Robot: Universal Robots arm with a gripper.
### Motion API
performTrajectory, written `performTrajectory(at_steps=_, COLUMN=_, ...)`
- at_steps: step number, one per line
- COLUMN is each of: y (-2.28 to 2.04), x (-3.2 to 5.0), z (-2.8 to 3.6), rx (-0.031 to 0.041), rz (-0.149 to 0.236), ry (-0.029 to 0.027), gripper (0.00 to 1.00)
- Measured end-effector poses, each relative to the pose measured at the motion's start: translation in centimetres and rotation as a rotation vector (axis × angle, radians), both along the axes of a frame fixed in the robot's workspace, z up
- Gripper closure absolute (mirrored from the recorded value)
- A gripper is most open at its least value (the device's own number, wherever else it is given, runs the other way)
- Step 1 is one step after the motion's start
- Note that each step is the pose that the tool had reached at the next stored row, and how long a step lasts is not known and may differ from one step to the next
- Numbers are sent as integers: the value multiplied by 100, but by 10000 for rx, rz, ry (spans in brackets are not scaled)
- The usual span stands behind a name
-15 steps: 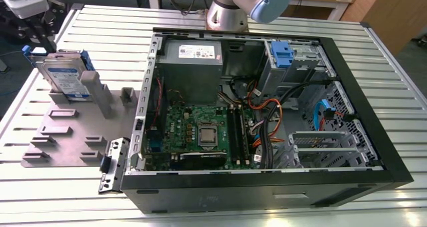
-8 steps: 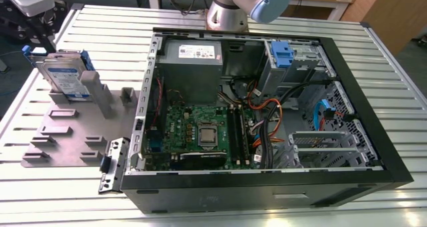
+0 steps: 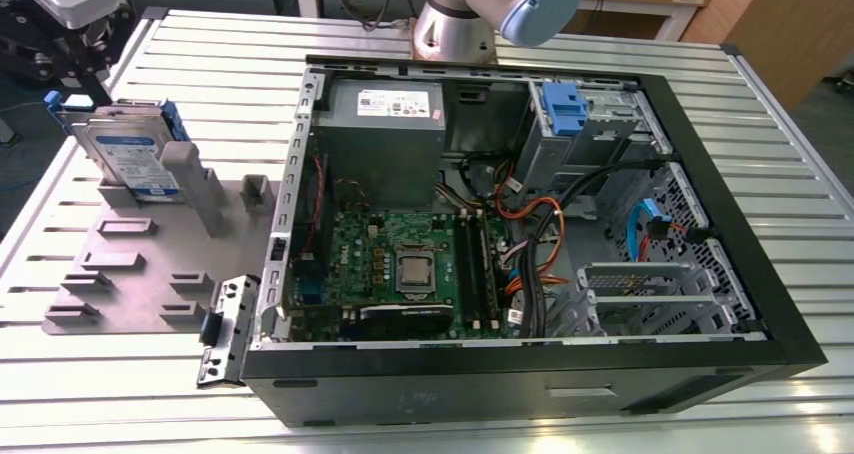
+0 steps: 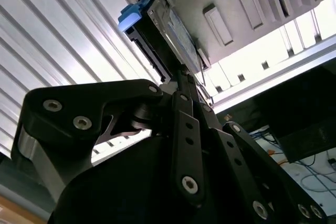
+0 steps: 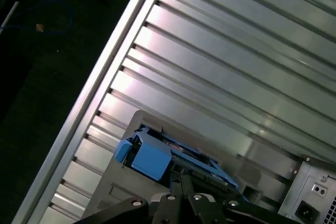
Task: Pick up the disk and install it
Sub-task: 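Pick up the disk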
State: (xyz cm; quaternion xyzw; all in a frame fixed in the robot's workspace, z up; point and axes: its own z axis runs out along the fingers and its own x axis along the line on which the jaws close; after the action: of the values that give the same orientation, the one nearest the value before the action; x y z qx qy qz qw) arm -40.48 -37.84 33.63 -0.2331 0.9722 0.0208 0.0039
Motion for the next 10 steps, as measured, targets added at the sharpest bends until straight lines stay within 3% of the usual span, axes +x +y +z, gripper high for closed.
performTrajectory(at_steps=10, y=0, x=0, z=0, rx=0, rz=1062, ry=0, gripper=89)
